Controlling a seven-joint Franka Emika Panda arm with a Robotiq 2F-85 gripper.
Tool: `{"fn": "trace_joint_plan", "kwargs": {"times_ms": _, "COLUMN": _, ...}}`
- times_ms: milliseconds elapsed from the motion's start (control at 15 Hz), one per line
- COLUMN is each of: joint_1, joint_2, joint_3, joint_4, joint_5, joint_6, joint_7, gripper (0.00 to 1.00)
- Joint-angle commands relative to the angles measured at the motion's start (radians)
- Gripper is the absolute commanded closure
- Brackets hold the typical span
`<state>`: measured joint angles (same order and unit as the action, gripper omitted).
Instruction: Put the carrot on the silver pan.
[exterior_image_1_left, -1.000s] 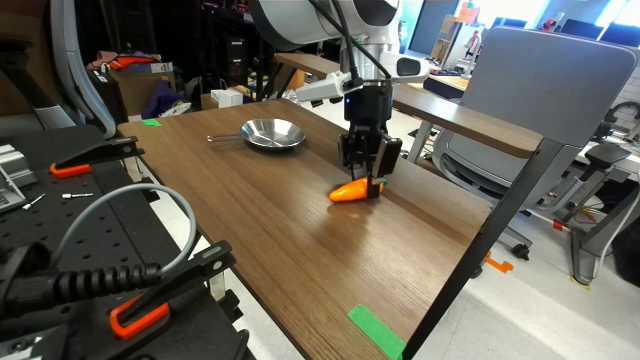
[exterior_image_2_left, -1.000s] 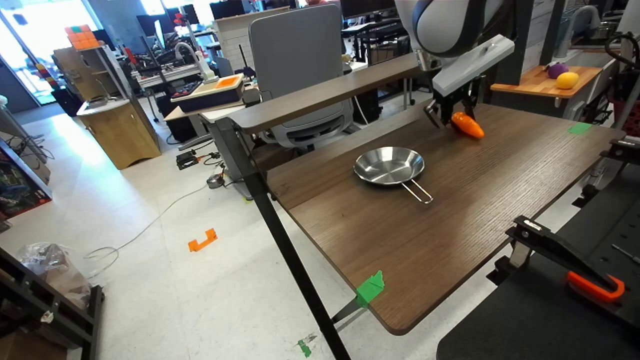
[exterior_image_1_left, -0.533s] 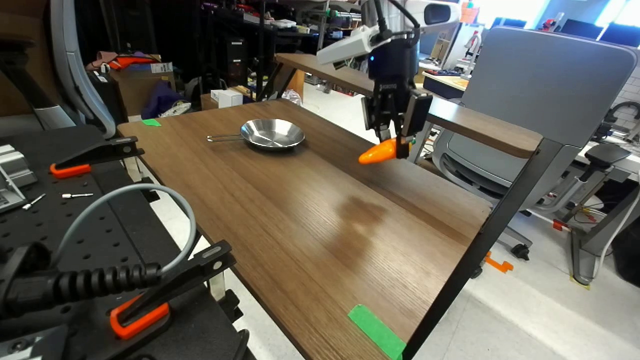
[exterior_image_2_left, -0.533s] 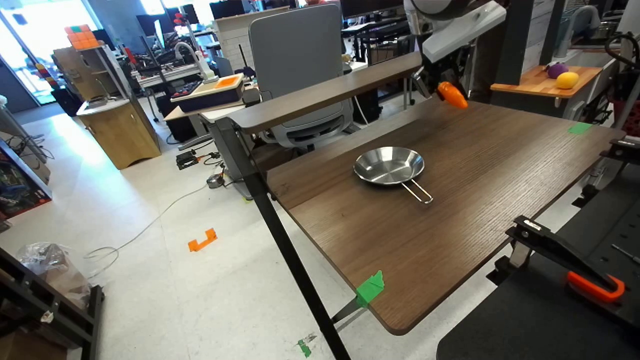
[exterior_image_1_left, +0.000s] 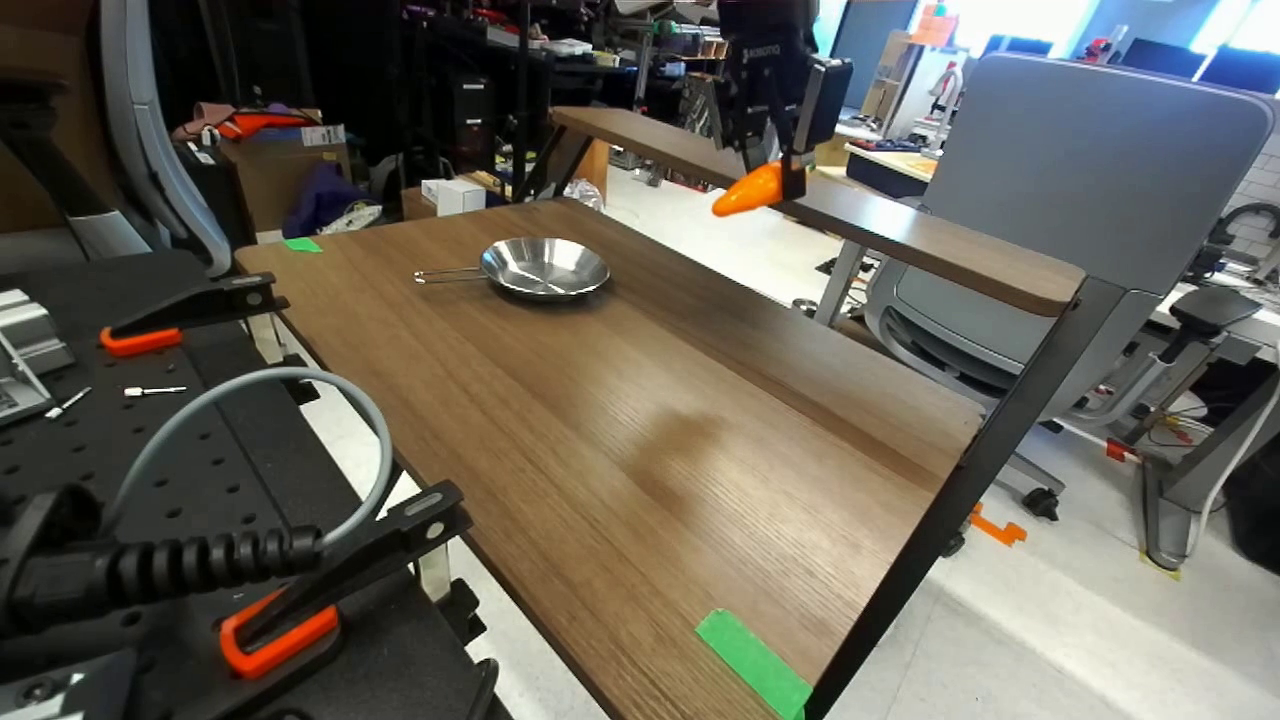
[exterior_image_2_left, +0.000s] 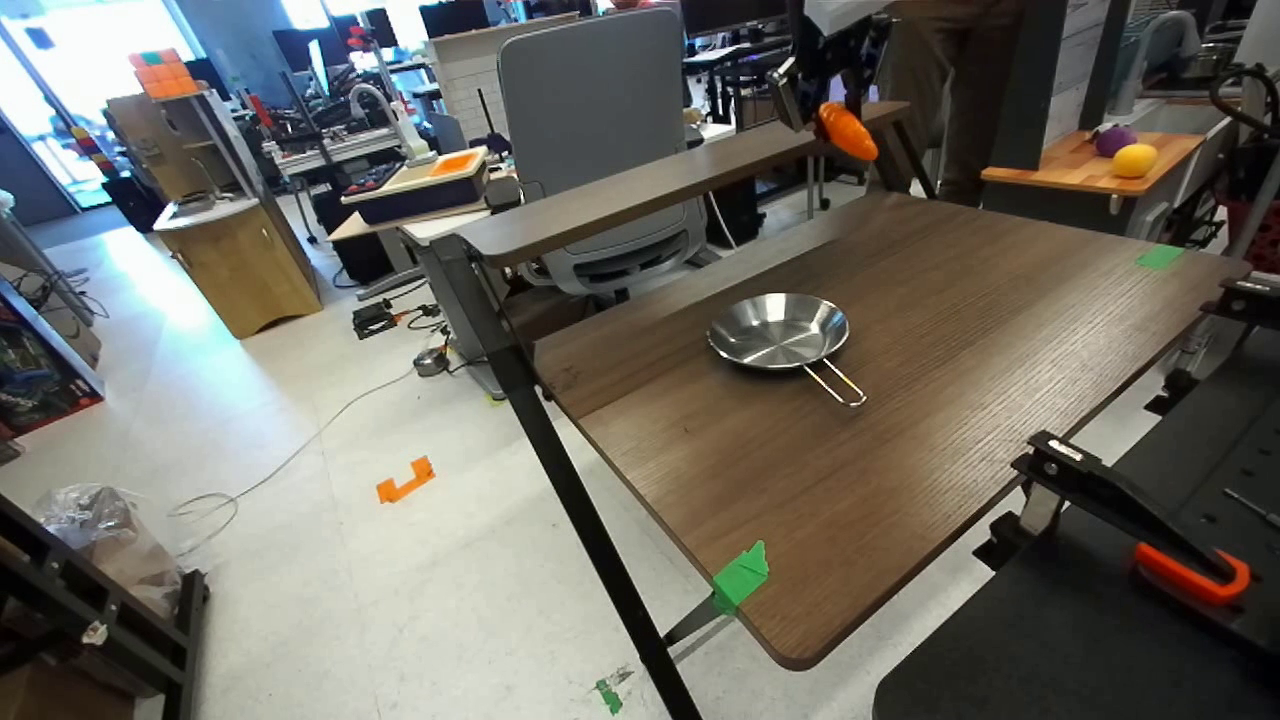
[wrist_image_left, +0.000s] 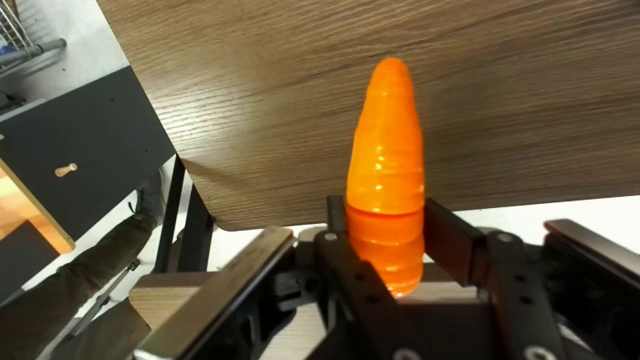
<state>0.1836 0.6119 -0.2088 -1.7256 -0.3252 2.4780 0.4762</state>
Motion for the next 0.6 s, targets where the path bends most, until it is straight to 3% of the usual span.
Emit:
{"fn": "trace_joint_plan", "kwargs": {"times_ms": 0, "joint_1": 0.015, "joint_2": -0.09, "joint_3": 0.018, "joint_4": -0.088, "joint_5": -0.011, "joint_6": 0.049, "joint_7": -0.012, "gripper": 0.85}}
{"fn": "trace_joint_plan", "kwargs": {"times_ms": 533, "joint_1": 0.034, "joint_2": -0.199, "joint_3": 0.067, "joint_4": -0.189, "joint_5": -0.007, "joint_6": 0.066, "joint_7": -0.004, "gripper": 0.85}}
